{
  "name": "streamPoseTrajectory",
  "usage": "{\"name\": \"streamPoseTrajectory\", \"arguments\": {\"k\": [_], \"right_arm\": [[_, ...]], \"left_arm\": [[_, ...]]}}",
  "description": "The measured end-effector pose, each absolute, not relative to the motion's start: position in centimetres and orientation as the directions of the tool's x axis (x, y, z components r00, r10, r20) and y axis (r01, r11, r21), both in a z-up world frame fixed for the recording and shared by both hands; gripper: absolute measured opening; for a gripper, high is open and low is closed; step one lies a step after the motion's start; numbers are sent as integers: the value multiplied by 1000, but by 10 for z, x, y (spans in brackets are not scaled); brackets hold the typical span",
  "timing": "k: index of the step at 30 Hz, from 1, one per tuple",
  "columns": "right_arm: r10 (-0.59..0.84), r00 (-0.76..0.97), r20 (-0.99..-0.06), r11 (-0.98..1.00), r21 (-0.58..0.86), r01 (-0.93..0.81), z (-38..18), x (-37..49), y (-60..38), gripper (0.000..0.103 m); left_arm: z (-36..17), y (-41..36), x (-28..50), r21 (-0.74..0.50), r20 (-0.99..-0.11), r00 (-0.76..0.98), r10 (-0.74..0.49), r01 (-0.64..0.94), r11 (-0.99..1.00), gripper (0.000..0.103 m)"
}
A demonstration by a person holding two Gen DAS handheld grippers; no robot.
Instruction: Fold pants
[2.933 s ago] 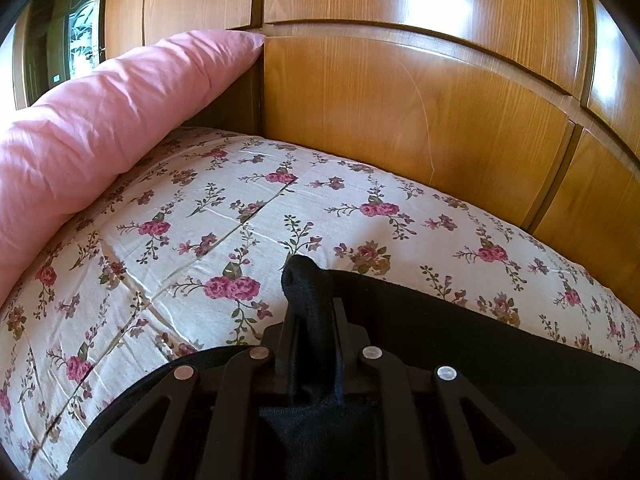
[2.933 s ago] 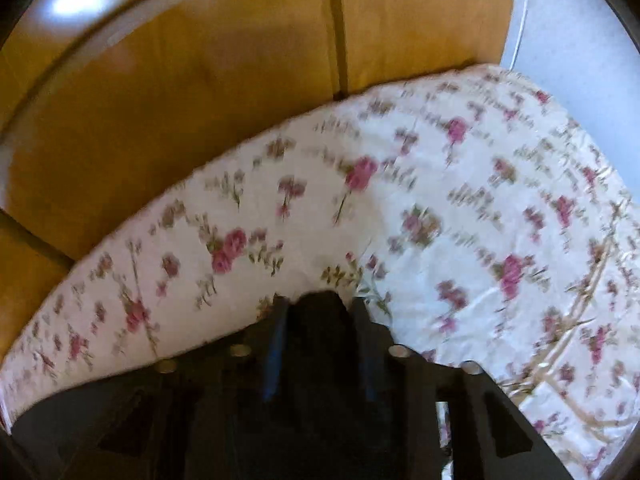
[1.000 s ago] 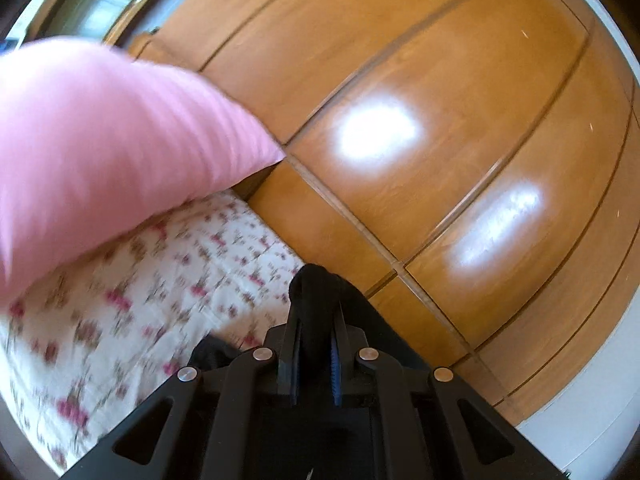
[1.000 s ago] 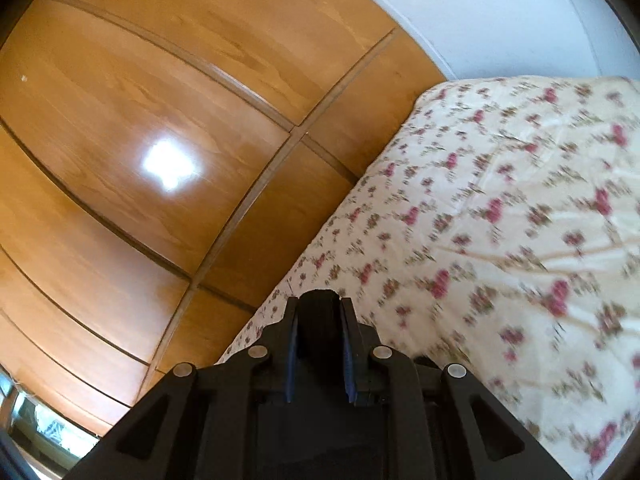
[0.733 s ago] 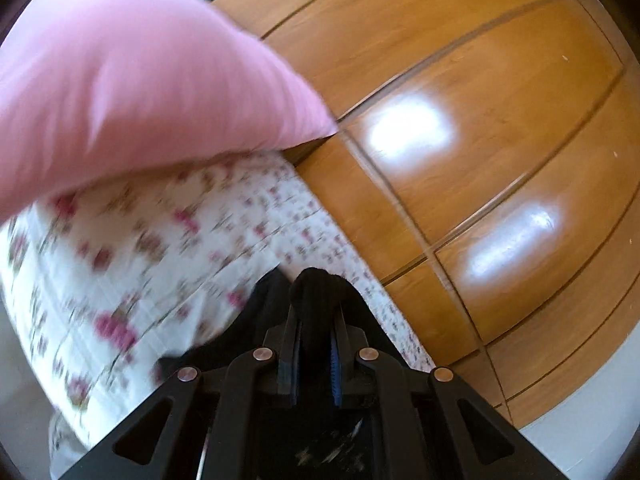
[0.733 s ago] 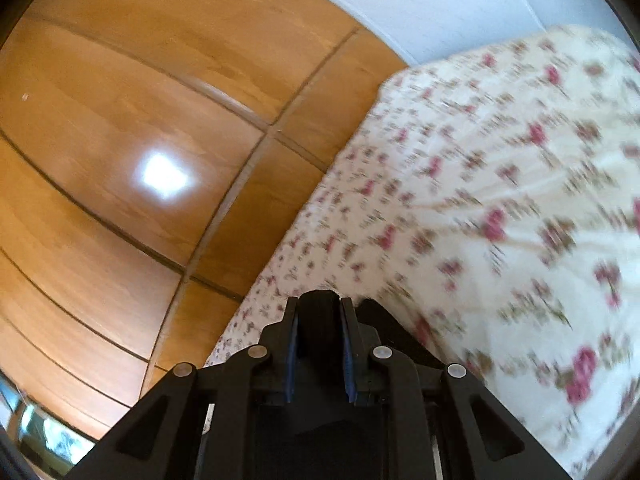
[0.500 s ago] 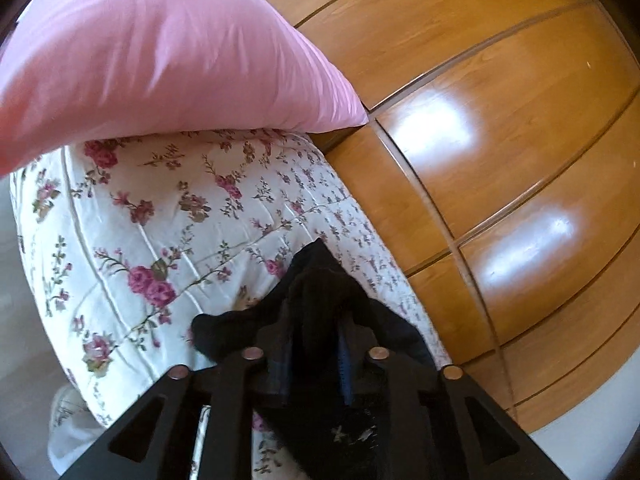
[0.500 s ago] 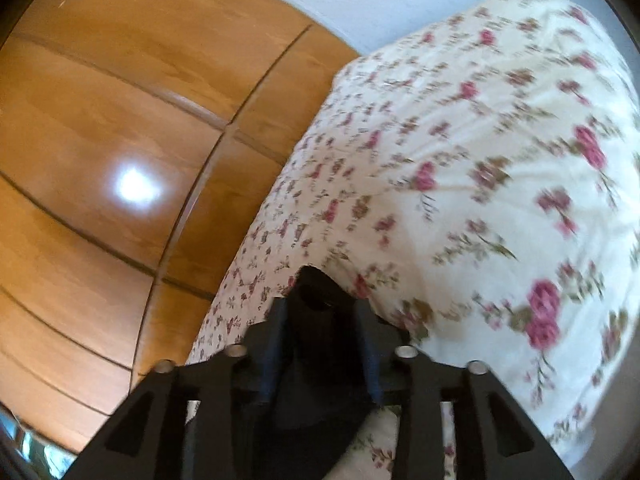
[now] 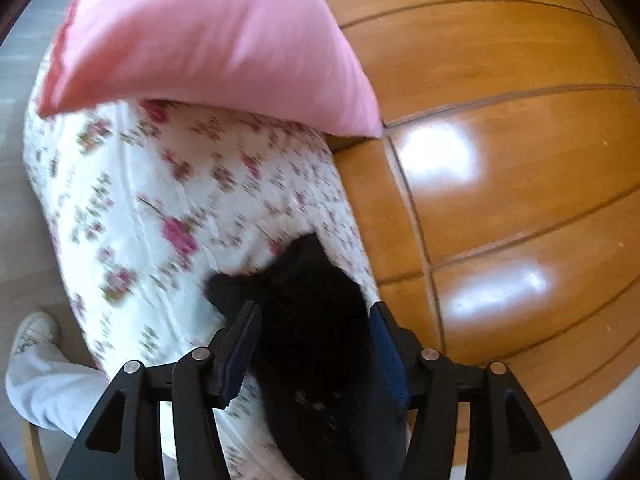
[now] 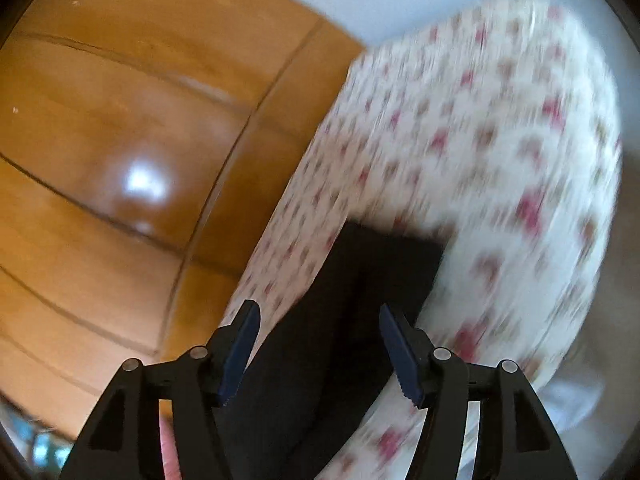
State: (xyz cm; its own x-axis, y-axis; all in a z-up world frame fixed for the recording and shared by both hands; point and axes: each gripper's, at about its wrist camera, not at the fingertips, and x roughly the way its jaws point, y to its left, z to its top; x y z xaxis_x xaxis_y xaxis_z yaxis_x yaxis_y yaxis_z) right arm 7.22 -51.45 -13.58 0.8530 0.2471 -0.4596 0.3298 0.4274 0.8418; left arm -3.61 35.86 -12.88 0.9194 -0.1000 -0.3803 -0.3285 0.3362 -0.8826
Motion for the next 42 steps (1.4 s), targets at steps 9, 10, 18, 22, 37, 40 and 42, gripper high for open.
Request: {"name": "streamPoseTrajectory", "arguments": {"k": [9, 10, 18, 22, 37, 40, 42], "right_arm": [[294, 820, -491, 429, 835, 346, -154, 132, -517, 11], [285, 821, -495, 476, 817, 327, -144, 137, -514, 8], [247, 873, -421, 560, 797, 226, -135, 118, -524, 7], [313, 788, -530, 453, 813, 367, -211, 120, -539, 7], [524, 713, -466, 642, 766, 29, -178, 150, -410, 56], [570, 676, -467, 668, 742, -51, -174, 155, -377, 55], [612, 639, -465, 649, 757, -71, -179, 155, -361, 54]], "left_arm": [[-120, 316, -2, -836, -415, 875, -247, -260, 484, 71], [-123, 313, 0, -835, -423, 868, -259, -263, 483, 71], [-136, 299, 9, -808, -476, 830, -289, -284, 517, 71], [-139, 299, 12, -805, -483, 824, -297, -285, 521, 71], [-132, 294, 19, -803, -461, 838, -292, -255, 538, 63], [-132, 298, 17, -803, -460, 845, -271, -266, 533, 58], [-132, 301, 18, -821, -448, 851, -274, -269, 504, 58]]}}
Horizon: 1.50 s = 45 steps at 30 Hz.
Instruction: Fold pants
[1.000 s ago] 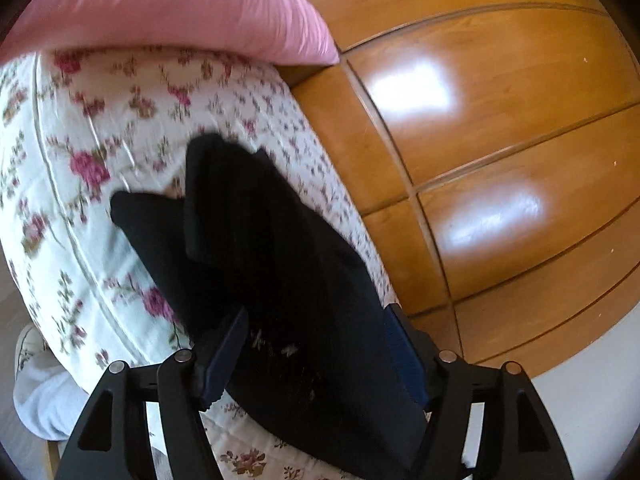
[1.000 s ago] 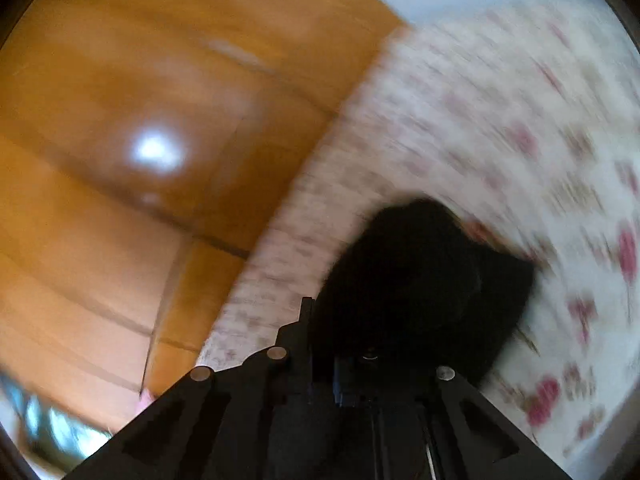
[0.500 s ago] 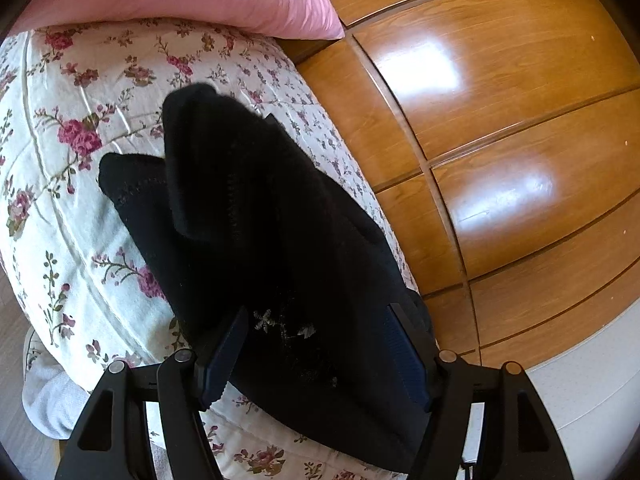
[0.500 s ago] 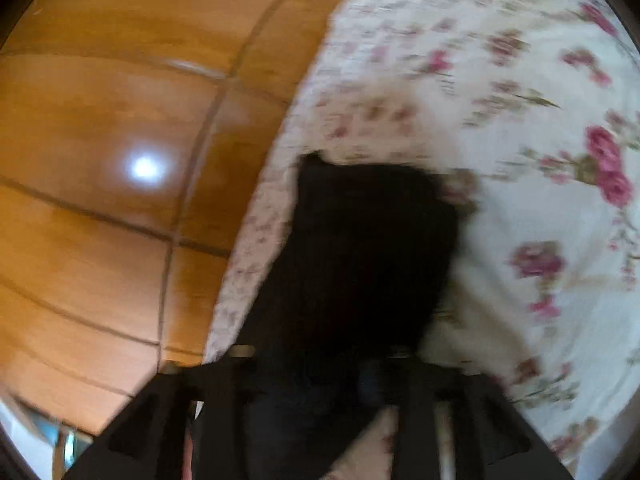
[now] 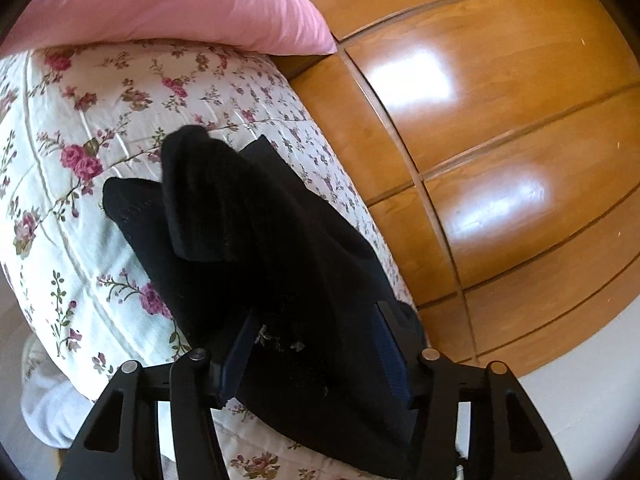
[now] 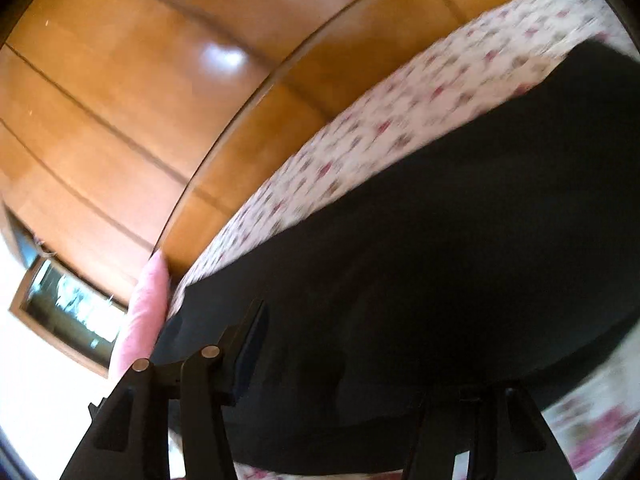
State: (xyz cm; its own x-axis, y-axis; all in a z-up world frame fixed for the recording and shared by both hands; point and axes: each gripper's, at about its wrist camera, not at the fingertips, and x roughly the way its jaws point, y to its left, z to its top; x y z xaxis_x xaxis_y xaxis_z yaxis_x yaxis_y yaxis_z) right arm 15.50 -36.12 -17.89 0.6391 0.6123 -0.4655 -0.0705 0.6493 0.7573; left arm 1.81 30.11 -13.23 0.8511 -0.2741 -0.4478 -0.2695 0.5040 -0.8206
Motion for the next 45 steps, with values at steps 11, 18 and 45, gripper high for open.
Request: {"name": "streamPoseTrajectory", "arguments": {"k": [11, 18, 45], "right_arm": [[639, 622, -453, 635, 767, -94, -170, 158, -346, 20], [616, 704, -352, 604, 785, -136, -134, 144, -387, 8], [291, 822, -489, 487, 816, 313, -196, 133, -515, 17]], "left_arm": [[-114, 288, 47, -789, -487, 839, -243, -303, 535, 5], [-70, 301, 5, -834, -332, 913, -239, -165, 527, 6], [-134, 302, 34, -664, -545, 833, -90, -364, 653, 27]]}}
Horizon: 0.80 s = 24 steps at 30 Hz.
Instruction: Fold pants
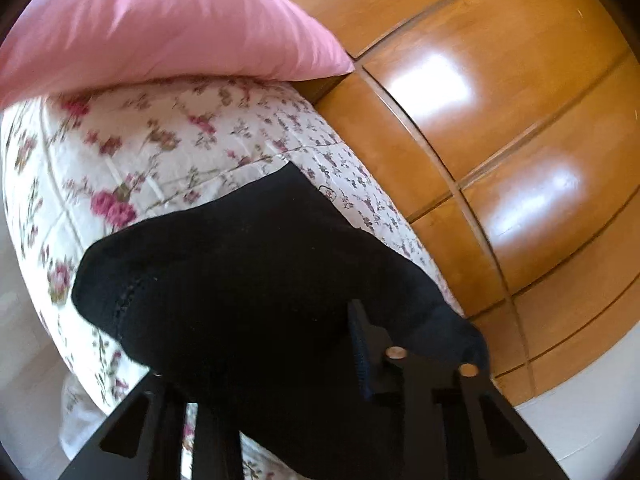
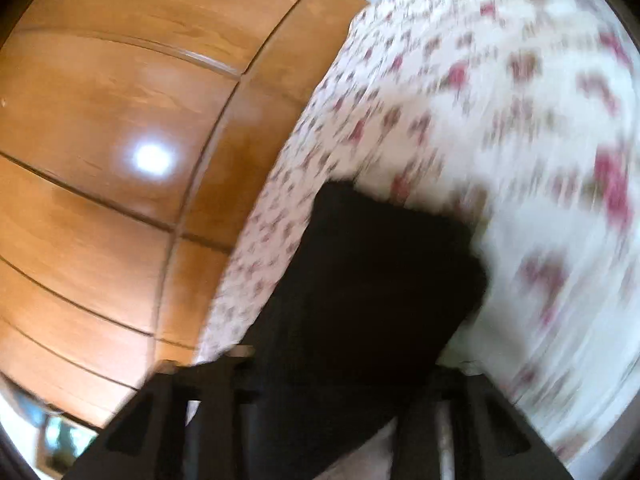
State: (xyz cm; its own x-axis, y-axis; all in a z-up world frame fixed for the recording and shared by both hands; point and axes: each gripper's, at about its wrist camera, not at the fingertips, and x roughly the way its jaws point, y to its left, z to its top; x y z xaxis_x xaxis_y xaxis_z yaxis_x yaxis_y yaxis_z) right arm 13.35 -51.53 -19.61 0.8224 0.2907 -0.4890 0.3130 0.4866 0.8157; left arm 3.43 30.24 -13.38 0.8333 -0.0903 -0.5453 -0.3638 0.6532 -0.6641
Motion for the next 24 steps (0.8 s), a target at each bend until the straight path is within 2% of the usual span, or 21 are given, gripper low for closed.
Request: {"name": "streamPoseTrajectory", "arguments": {"k": [2, 4, 7, 8, 9, 11, 13, 14, 15, 16, 17, 18, 20, 22, 24], "right_arm": [[287, 818, -498, 525, 797, 300, -187, 144, -518, 9], [287, 850, -442, 518, 818, 250, -174, 145, -520, 9], [320, 925, -205, 463, 886, 36, -148, 142, -519, 9], [314, 936, -160, 469, 883, -6, -142, 141, -519, 9], [297, 939, -174, 498, 867, 3, -139, 142, -518, 9], [285, 913, -290, 531, 841, 101, -154, 151, -519, 9], [265, 836, -480, 577, 774, 261, -183, 163, -517, 12], [240, 783, -574, 618, 712, 333, -196, 164, -517, 8], [231, 811, -538, 634, 715, 294, -196, 156, -517, 8], [214, 824, -525, 644, 710, 285, -193, 150, -518, 14], [167, 820, -547, 667, 675, 315, -185, 145, -517, 26], [119, 810, -575, 684, 639, 353, -180, 141, -518, 31], [38, 802, -596, 692, 595, 409, -168, 132, -521, 35], [-161, 746, -646, 702, 456, 547, -150, 121, -520, 47], [-287, 724, -627, 706, 372, 602, -133, 106, -513, 47]], "left_arm": [[-130, 301, 36, -645, -537, 840, -81, -347, 681, 21], [-127, 303, 34, -649, -522, 850, -71, -341, 680, 17], [-127, 309, 30, -669, -500, 864, -61, -341, 660, 16], [-128, 311, 29, -674, -497, 866, -63, -340, 656, 15], [-130, 311, 30, -672, -499, 864, -62, -341, 657, 15], [-133, 311, 31, -660, -507, 860, -56, -346, 667, 15], [-137, 310, 33, -644, -519, 853, -47, -354, 678, 15], [-138, 310, 33, -632, -528, 848, -41, -360, 687, 16], [-139, 309, 32, -617, -535, 845, -29, -366, 697, 18], [-139, 307, 32, -607, -536, 844, -23, -366, 705, 18], [-138, 306, 32, -593, -539, 842, -14, -367, 717, 18], [-136, 304, 32, -578, -543, 840, -7, -368, 728, 19], [-134, 301, 32, -564, -551, 835, 2, -374, 737, 21], [-130, 301, 31, -566, -548, 836, 2, -373, 735, 24], [-124, 303, 30, -566, -545, 839, 1, -369, 737, 27]]}}
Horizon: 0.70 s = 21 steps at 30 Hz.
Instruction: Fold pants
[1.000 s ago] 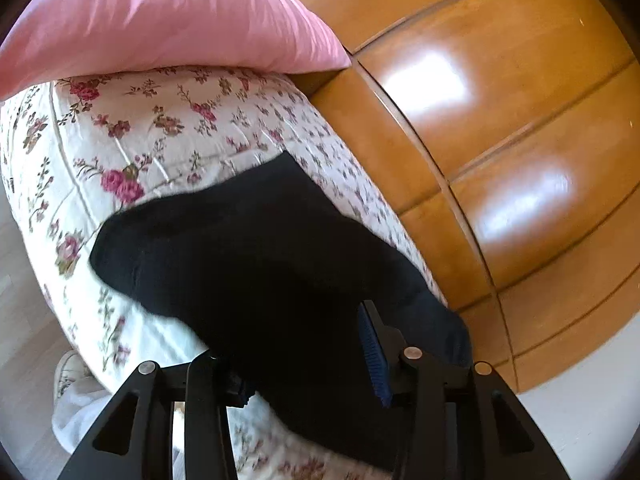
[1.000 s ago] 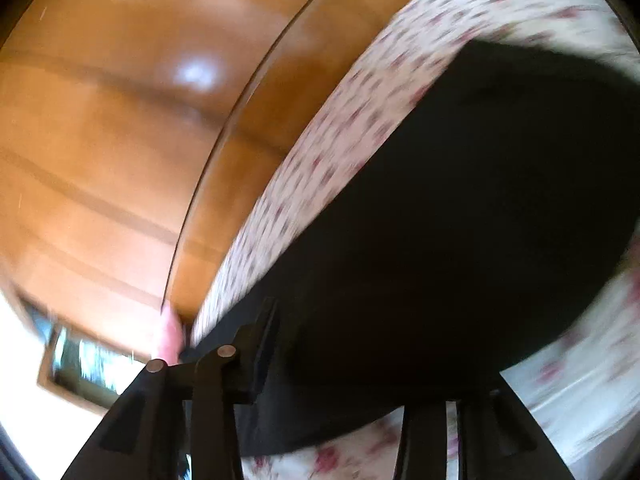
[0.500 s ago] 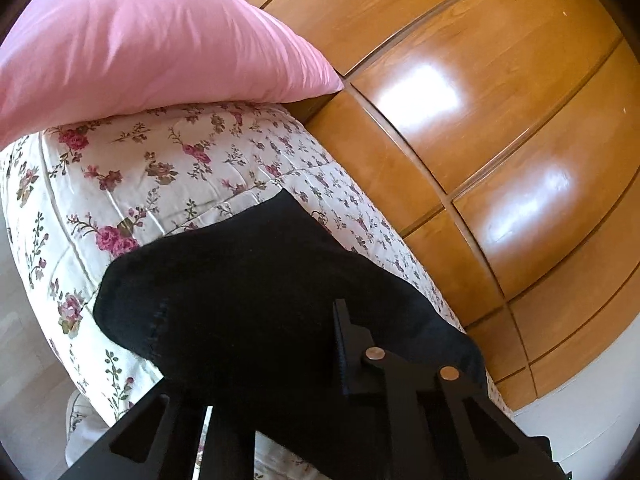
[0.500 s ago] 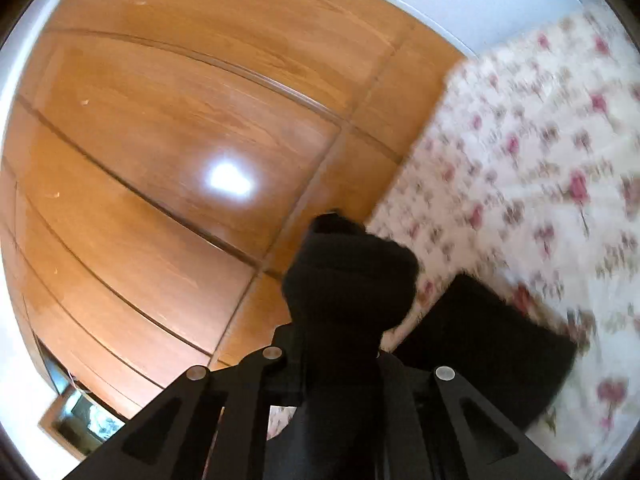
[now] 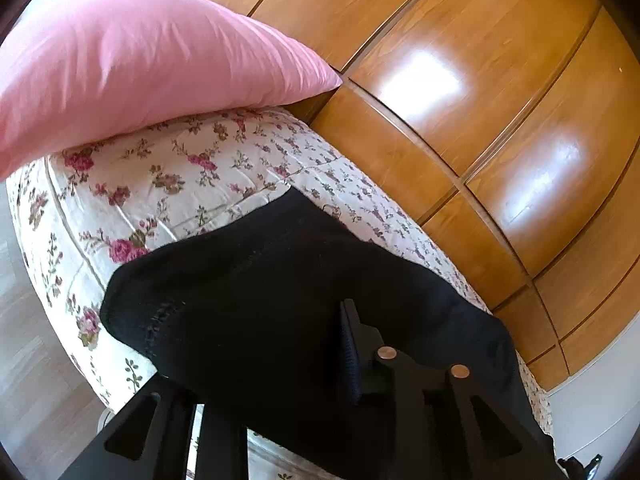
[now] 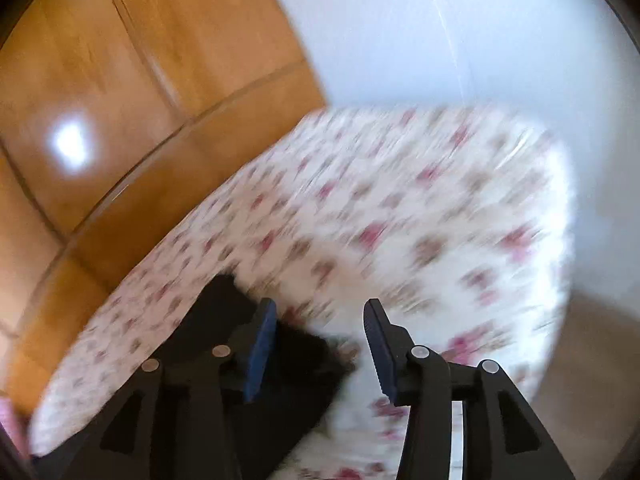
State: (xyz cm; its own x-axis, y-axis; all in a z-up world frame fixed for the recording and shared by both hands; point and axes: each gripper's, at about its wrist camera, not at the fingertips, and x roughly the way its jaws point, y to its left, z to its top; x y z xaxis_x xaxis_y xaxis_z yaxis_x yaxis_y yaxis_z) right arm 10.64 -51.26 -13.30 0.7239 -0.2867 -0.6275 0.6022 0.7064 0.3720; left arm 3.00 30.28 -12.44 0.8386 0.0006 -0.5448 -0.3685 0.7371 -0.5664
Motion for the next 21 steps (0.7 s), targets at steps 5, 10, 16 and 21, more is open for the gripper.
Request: {"name": "streamPoseTrajectory", "arguments": {"k": [5, 10, 16, 21], "right_arm": [[-187, 838, -512, 894, 265, 362, -91, 117, -431, 47], [250, 786, -566, 950, 301, -86, -109, 143, -310, 47], [446, 633, -633, 893, 266, -364, -145, 133, -195, 48], [453, 644, -616, 891, 304, -337, -149, 135, -190, 51]], "left_arm": [[-103, 316, 20, -578, -496, 867, 39, -364, 730, 32], [-94, 345, 4, -624, -480, 874, 82, -406, 668, 38], [-68, 361, -7, -520, -477, 845, 241, -492, 698, 38], [-66, 334, 29, -516, -484, 870, 94, -371, 772, 38]]}}
